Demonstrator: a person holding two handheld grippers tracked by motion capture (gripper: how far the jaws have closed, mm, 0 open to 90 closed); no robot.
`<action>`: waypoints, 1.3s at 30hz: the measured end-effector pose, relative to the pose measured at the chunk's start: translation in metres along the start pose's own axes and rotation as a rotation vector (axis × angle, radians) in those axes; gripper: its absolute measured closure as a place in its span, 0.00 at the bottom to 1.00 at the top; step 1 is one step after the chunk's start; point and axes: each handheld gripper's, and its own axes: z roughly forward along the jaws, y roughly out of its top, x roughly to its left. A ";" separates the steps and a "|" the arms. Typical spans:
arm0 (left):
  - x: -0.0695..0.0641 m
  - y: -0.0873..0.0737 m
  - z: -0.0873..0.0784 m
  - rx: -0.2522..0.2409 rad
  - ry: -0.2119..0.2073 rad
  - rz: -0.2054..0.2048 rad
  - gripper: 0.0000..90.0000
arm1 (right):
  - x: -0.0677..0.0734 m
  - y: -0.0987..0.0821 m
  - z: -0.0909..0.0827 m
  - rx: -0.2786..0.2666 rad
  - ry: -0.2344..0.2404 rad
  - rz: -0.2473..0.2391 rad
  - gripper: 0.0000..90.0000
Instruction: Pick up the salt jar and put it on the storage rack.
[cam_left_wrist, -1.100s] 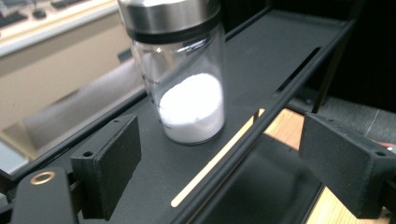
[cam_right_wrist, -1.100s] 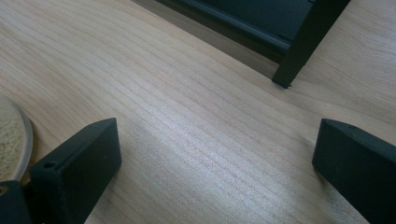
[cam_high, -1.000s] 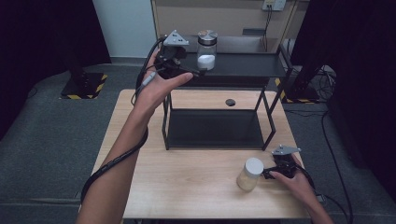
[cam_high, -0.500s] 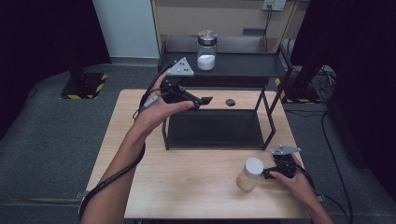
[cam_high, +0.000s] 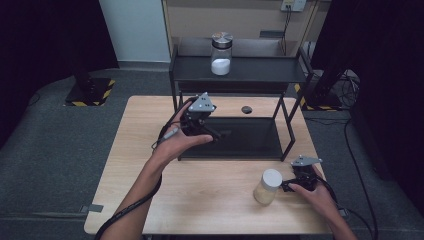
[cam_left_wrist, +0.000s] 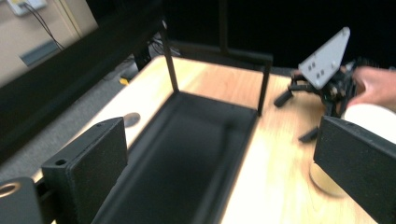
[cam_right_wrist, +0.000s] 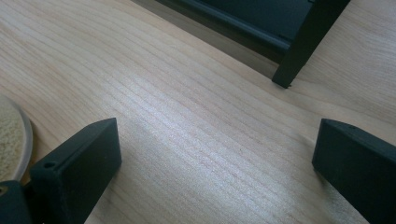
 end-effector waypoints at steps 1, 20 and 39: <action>-0.005 -0.008 0.004 0.014 -0.001 -0.002 0.02 | 0.000 0.000 0.000 0.000 0.000 0.000 0.02; -0.042 -0.106 0.022 0.105 0.040 -0.137 0.02 | 0.001 0.000 0.000 0.000 -0.002 0.003 0.02; -0.062 -0.150 -0.014 0.209 0.207 -0.223 0.02 | 0.001 0.000 0.000 -0.001 -0.003 0.003 0.02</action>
